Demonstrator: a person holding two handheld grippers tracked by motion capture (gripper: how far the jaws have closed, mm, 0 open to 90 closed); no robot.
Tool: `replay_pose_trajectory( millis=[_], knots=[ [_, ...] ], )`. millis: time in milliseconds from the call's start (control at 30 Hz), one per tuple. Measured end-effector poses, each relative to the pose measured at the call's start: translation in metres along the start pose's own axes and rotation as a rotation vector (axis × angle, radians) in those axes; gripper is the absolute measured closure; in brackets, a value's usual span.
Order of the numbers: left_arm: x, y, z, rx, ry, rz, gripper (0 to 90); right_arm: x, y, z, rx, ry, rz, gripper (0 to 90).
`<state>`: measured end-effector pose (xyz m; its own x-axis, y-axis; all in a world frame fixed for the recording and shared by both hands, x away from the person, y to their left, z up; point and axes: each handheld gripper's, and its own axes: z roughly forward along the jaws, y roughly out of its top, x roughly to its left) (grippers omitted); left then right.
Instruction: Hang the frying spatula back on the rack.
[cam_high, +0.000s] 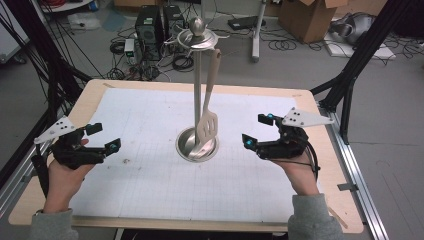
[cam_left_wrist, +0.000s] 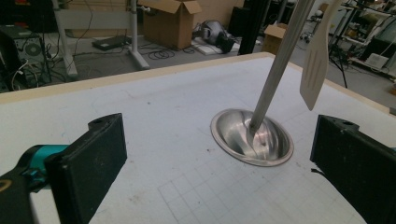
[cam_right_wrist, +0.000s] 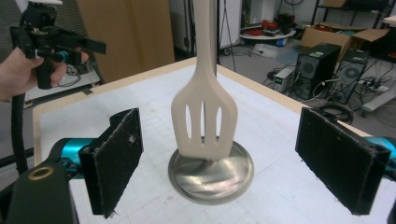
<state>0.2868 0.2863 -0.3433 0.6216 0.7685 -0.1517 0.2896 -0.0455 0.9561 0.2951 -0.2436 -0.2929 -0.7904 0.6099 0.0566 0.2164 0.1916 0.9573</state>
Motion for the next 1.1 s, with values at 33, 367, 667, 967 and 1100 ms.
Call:
replay_pose_trajectory(
  millis=[33, 367, 667, 967, 1100],
  knots=[
    [0.0, 0.0, 0.0, 0.002, 0.0, 0.003, 4.2, 0.0, -0.003, -0.002, -0.002, -0.002, -0.002, 14.1],
    [-0.003, 0.001, 0.001, -0.007, -0.045, 0.019, 4.1, 0.001, -0.029, -0.017, -0.005, -0.078, -0.008, 14.1],
    [-0.003, -0.001, 0.002, -0.004, -0.048, 0.016, 4.1, -0.007, -0.049, -0.032, -0.057, -0.095, 0.045, 14.1],
    [-0.001, 0.0, -0.002, -0.013, -0.042, 0.013, 4.1, -0.014, -0.065, -0.048, -0.08, -0.124, 0.075, 14.1],
    [-0.001, -0.001, -0.002, -0.014, -0.053, 0.013, 4.1, -0.016, -0.074, -0.052, -0.075, -0.128, 0.071, 14.1]
  ],
)
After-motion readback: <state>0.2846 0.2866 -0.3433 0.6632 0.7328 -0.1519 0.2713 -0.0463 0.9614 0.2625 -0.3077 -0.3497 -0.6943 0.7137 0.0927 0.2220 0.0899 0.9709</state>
